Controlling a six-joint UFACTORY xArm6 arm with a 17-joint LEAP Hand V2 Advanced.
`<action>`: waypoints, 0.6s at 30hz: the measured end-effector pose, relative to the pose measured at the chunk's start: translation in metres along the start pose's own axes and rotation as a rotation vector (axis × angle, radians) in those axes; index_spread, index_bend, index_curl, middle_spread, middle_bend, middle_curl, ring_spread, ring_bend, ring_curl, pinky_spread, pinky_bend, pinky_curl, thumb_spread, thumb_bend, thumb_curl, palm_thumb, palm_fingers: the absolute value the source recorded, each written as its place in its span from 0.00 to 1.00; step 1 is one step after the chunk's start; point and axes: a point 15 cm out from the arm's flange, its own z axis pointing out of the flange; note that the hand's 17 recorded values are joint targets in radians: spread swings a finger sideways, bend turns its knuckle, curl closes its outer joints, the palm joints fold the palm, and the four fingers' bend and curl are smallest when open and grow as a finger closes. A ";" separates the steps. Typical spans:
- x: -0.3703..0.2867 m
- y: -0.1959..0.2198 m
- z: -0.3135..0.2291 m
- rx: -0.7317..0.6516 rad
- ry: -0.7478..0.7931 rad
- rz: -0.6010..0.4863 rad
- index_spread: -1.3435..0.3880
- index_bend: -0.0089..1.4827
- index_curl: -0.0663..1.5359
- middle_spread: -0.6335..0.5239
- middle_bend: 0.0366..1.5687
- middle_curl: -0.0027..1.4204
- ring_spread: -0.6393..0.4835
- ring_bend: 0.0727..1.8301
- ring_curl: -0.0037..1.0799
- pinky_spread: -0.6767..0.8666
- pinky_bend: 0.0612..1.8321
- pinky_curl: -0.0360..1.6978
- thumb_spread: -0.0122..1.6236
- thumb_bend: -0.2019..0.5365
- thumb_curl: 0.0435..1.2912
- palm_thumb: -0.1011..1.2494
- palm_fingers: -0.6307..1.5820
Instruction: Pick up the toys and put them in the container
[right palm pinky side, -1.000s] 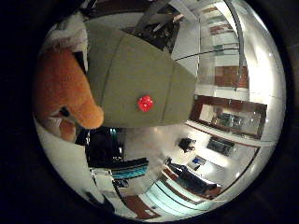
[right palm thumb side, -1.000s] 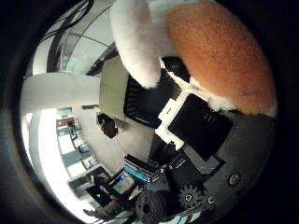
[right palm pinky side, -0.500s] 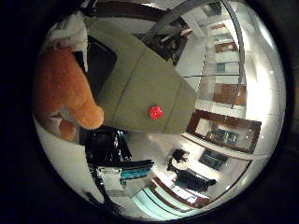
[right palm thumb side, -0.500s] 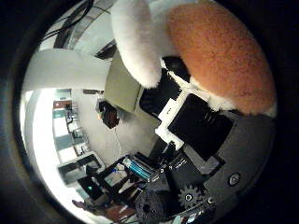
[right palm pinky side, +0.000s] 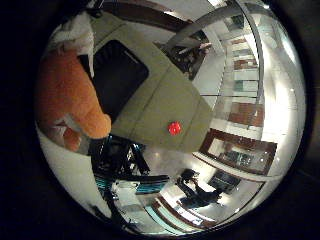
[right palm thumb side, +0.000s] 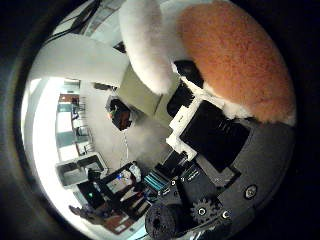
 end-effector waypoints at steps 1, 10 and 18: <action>-0.003 -0.003 0.003 0.006 -0.004 -0.003 0.63 0.75 0.57 0.42 0.82 0.58 0.34 0.67 0.86 0.31 0.75 0.53 0.60 0.25 0.58 0.84 0.79; -0.023 -0.008 0.049 0.070 -0.031 -0.022 0.63 0.75 0.57 0.41 0.82 0.59 0.33 0.67 0.86 0.31 0.75 0.53 0.60 0.25 0.59 0.84 0.78; -0.023 -0.009 0.083 0.046 -0.031 -0.019 0.63 0.75 0.57 0.41 0.81 0.59 0.33 0.67 0.86 0.31 0.75 0.53 0.63 0.24 0.57 0.78 0.78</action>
